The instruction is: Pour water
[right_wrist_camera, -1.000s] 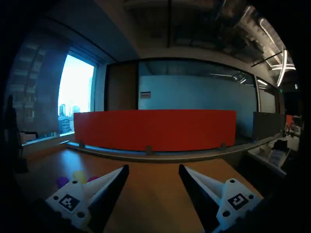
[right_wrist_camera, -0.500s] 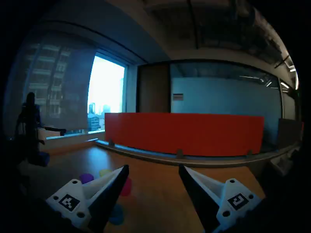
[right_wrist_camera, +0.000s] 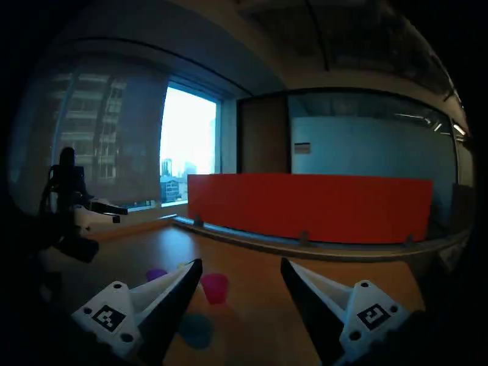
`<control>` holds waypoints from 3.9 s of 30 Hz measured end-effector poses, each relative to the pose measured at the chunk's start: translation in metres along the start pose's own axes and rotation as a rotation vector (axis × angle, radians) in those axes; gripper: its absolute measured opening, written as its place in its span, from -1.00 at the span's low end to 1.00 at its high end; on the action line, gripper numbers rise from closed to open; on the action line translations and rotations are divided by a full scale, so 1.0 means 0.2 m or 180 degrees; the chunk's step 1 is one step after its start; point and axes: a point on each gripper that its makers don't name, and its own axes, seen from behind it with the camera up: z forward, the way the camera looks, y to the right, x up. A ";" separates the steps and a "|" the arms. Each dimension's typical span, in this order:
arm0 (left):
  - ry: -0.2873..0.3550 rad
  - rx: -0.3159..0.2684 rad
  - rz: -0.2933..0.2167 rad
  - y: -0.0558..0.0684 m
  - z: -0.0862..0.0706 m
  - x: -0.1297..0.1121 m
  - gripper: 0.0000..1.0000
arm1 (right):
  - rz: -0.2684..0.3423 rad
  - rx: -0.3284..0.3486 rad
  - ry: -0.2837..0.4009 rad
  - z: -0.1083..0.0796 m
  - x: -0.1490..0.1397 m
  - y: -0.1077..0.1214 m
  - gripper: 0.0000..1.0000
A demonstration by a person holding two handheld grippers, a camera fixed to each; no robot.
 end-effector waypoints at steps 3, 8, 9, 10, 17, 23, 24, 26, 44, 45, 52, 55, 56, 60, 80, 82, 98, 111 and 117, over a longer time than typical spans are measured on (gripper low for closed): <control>-0.0082 -0.0101 -0.0002 0.04 0.01 -0.04 0.69 | -0.0027 0.0070 -0.0038 -0.01 -0.01 -0.02 0.99; -0.0234 -0.0270 0.0047 0.10 0.02 -0.11 0.69 | -0.0079 0.0179 -0.0187 -0.02 -0.08 -0.05 0.98; -0.0264 -0.0296 0.0069 0.11 0.02 -0.12 0.69 | -0.0089 0.0202 -0.0225 -0.02 -0.10 -0.05 0.98; -0.0299 -0.0325 0.0095 0.12 0.02 -0.14 0.69 | -0.0101 0.0227 -0.0269 -0.02 -0.12 -0.06 0.98; -0.0509 -0.0394 0.0187 0.14 0.05 -0.25 0.69 | -0.0225 0.0341 -0.0421 -0.04 -0.17 -0.10 0.98; -0.0601 -0.0461 0.0167 0.17 0.06 -0.31 0.69 | -0.0269 0.0364 -0.0448 -0.05 -0.20 -0.10 0.99; -0.0619 -0.0469 0.0161 0.17 0.06 -0.32 0.69 | -0.0273 0.0373 -0.0461 -0.05 -0.21 -0.10 0.99; -0.0658 -0.0485 0.0148 0.17 0.07 -0.35 0.69 | -0.0281 0.0393 -0.0489 -0.05 -0.23 -0.11 0.99; -0.0946 -0.0689 0.0111 0.27 0.12 -0.64 0.69 | -0.0391 0.0483 -0.0752 -0.02 -0.48 -0.15 0.99; -0.0957 -0.0699 0.0114 0.28 0.12 -0.65 0.69 | -0.0403 0.0492 -0.0765 -0.02 -0.49 -0.16 0.99; -0.1054 -0.0788 0.0157 0.32 0.14 -0.76 0.69 | -0.0487 0.0550 -0.0868 0.00 -0.58 -0.19 0.99; -0.1099 -0.0817 0.0182 0.33 0.15 -0.80 0.69 | -0.0504 0.0576 -0.0912 0.00 -0.62 -0.20 0.99; -0.1112 -0.0824 0.0191 0.34 0.15 -0.81 0.69 | -0.0507 0.0585 -0.0925 0.01 -0.63 -0.20 0.99; -0.1137 -0.0827 0.0219 0.34 0.17 -0.85 0.69 | -0.0501 0.0611 -0.0974 0.02 -0.67 -0.21 0.99; -0.1248 -0.0916 0.0297 0.37 0.27 -0.97 0.69 | -0.0526 0.0746 -0.1140 0.07 -0.81 -0.24 0.99; -0.1257 -0.0933 0.0309 0.38 0.29 -0.98 0.69 | -0.0540 0.0758 -0.1157 0.08 -0.83 -0.24 0.99; -0.1321 -0.0996 0.0356 0.42 0.37 -1.04 0.69 | -0.0625 0.0841 -0.1298 0.13 -0.95 -0.28 0.99; -0.1317 -0.1053 0.0342 0.45 0.44 -1.06 0.69 | -0.0639 0.0909 -0.1399 0.17 -1.02 -0.29 0.99; -0.1317 -0.1088 0.0359 0.47 0.46 -1.05 0.69 | -0.0661 0.0929 -0.1442 0.18 -1.06 -0.29 0.99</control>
